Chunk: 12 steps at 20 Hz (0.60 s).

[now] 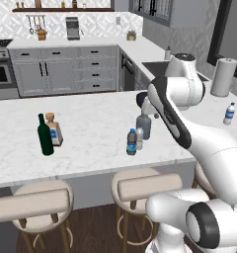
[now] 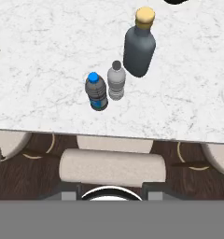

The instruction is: Move the plastic bottles in the middle to the plastics group, and the glass bottles in the middle to the glass group.

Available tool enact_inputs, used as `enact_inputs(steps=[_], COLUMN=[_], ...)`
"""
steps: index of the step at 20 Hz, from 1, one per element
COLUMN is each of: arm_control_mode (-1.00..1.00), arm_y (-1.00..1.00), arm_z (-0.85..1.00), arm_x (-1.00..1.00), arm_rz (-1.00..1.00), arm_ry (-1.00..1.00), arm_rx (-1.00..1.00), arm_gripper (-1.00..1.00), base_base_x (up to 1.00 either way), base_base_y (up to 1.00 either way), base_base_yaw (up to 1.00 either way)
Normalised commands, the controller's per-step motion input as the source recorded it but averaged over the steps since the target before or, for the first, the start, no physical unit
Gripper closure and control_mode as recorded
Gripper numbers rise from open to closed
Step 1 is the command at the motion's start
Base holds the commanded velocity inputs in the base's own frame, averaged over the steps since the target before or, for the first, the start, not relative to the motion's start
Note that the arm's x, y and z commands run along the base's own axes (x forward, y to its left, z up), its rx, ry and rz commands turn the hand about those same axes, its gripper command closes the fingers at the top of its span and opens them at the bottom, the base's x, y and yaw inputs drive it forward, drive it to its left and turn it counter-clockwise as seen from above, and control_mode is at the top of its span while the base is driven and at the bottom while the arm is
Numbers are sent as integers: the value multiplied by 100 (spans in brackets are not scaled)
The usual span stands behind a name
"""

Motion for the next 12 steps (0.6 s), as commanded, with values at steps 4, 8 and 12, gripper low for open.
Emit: enact_inputs(steps=[4, 8, 12], arm_control_mode=[-100, -100, -100], arm_y=[0, 17, 57], arm_z=[-7, -47, -48], arm_x=[-16, -52, -17], arm_rz=[0, 1, 0], arm_ry=[0, -9, -4], arm_rx=[0, 0, 0], arm_gripper=[-100, -100, -100], base_base_x=[0, 0, 0], base_base_y=[0, 0, 0], base_base_yaw=[0, 0, 0])
